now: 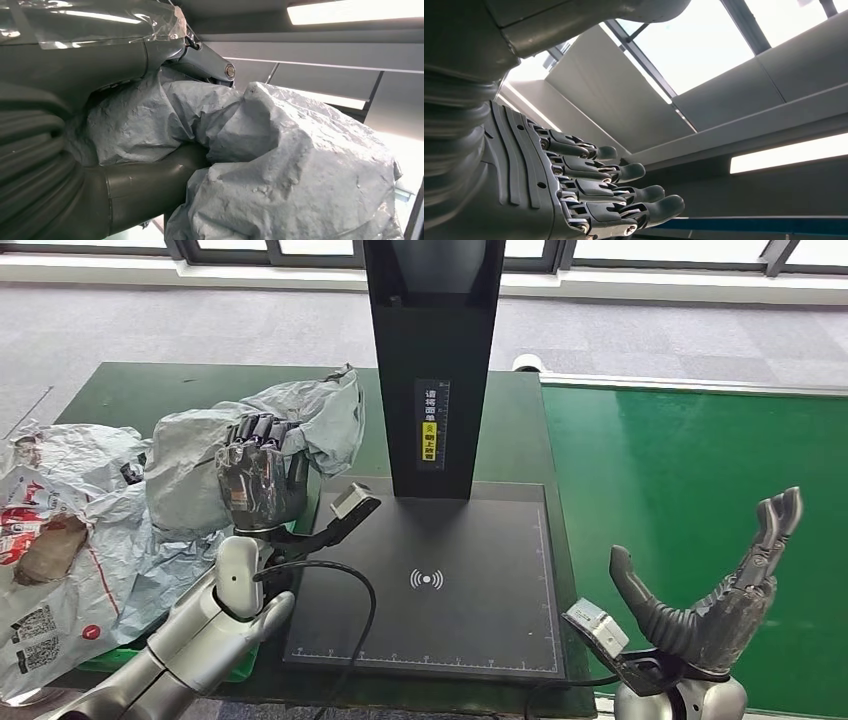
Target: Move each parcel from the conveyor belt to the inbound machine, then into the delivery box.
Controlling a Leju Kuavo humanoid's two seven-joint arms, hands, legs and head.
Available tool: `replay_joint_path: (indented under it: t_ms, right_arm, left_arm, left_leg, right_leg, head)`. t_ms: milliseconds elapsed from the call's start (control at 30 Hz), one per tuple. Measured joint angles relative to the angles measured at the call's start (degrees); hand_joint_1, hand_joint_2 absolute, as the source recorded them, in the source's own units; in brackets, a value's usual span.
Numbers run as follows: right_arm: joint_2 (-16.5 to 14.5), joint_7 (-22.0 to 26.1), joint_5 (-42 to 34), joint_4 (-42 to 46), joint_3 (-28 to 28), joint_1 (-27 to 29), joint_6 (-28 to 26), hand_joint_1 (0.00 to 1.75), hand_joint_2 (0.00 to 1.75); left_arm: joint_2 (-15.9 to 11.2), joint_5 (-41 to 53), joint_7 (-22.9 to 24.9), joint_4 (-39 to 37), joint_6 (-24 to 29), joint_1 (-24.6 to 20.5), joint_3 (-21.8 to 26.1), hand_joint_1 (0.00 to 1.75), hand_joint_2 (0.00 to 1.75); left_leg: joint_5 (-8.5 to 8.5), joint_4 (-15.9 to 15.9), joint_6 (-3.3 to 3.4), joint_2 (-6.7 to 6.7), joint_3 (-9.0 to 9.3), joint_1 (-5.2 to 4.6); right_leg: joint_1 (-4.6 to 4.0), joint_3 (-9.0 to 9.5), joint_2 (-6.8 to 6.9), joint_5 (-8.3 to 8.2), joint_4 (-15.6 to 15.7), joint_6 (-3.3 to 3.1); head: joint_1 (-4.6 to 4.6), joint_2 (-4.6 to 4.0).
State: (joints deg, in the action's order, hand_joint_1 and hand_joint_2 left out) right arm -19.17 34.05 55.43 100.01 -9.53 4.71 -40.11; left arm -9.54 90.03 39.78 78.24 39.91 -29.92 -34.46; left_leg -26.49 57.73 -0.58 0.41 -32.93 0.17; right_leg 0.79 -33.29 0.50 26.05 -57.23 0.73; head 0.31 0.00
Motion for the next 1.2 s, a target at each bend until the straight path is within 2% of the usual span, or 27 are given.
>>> replay_joint_path:
  t_ms: [400, 533, 600, 700, 800, 900, 1000, 1200]
  right_arm:
    - [0.0, -0.15, 0.09, -0.01, 0.0, 0.0, 0.0, 0.0, 1.75]
    - [0.0, -0.82, 0.58, 0.0, 0.0, 0.09, 0.0, 0.0, 1.75]
    - [0.0, -1.05, 0.61, 0.04, -0.03, 0.34, 0.0, 0.0, 1.75]
    - [-0.01, -1.32, 0.71, 0.27, -0.17, 0.7, -0.01, 0.0, 1.75]
    - [-0.08, -1.61, 0.82, 0.6, -0.29, 1.04, -0.02, 0.0, 1.75]
    - [-0.15, -2.12, 1.34, 0.77, -0.31, 1.29, -0.01, 0.0, 1.75]
    - [-0.17, -2.63, 1.93, 0.78, -0.31, 1.28, 0.0, 0.0, 1.75]
    - [-0.17, -2.83, 2.17, 0.78, -0.31, 1.28, 0.0, 0.0, 1.75]
  left_arm:
    - [-1.0, 0.0, 0.0, 0.54, 0.0, 0.03, -0.27, 1.75, 1.75]
    - [0.32, -0.01, -1.28, -1.13, 0.0, 2.15, 0.76, 1.75, 1.75]
    - [2.19, -0.05, -5.52, -1.91, 0.0, 4.71, 3.71, 1.75, 1.75]
    - [6.04, -0.38, -13.96, -3.27, 0.0, 7.68, 11.38, 1.75, 1.75]
    - [9.61, -0.52, -18.71, -4.83, -0.01, 9.4, 19.4, 1.75, 1.75]
    - [12.16, -0.48, -21.04, -6.76, -0.09, 10.71, 25.35, 1.75, 1.75]
    - [14.09, -0.38, -22.51, -9.18, -0.09, 11.24, 28.91, 1.75, 1.75]
    - [16.03, -0.29, -23.02, -11.36, -0.04, 11.74, 31.68, 1.75, 1.75]
  left_leg:
    - [0.0, 0.0, 0.01, 0.0, -0.01, 0.0]
    - [-0.01, 0.0, 0.01, 0.01, -0.01, -0.01]
    - [-0.02, 0.0, 0.02, 0.02, -0.03, -0.01]
    - [-0.03, 0.0, 0.03, 0.02, -0.07, -0.02]
    - [-0.07, 0.0, 0.03, 0.09, -0.05, -0.03]
    - [-0.06, 0.0, 0.02, 0.1, -0.07, -0.02]
    - [-0.05, 0.0, 0.02, 0.05, -0.08, -0.01]
    - [-0.05, 0.0, 0.01, 0.04, -0.09, -0.02]
  right_leg:
    - [0.0, -0.02, 0.0, 0.0, 0.0, 0.0]
    - [0.0, -0.02, -0.01, 0.0, 0.0, 0.0]
    - [0.01, -0.03, -0.02, 0.0, 0.01, 0.0]
    - [0.01, -0.07, -0.02, 0.0, 0.02, 0.0]
    - [0.02, -0.09, -0.05, 0.0, 0.03, 0.0]
    - [0.01, -0.13, -0.05, 0.0, 0.02, 0.0]
    - [0.0, -0.1, 0.0, 0.0, 0.0, 0.0]
    - [0.01, -0.1, -0.01, 0.0, 0.0, 0.0]
  head:
    - [0.0, 0.0]
    - [0.0, 0.0]
    - [0.01, 0.0]
    - [0.02, 0.0]
    - [0.01, 0.0]
    - [0.0, 0.0]
    - [0.01, 0.0]
    - [0.02, 0.0]
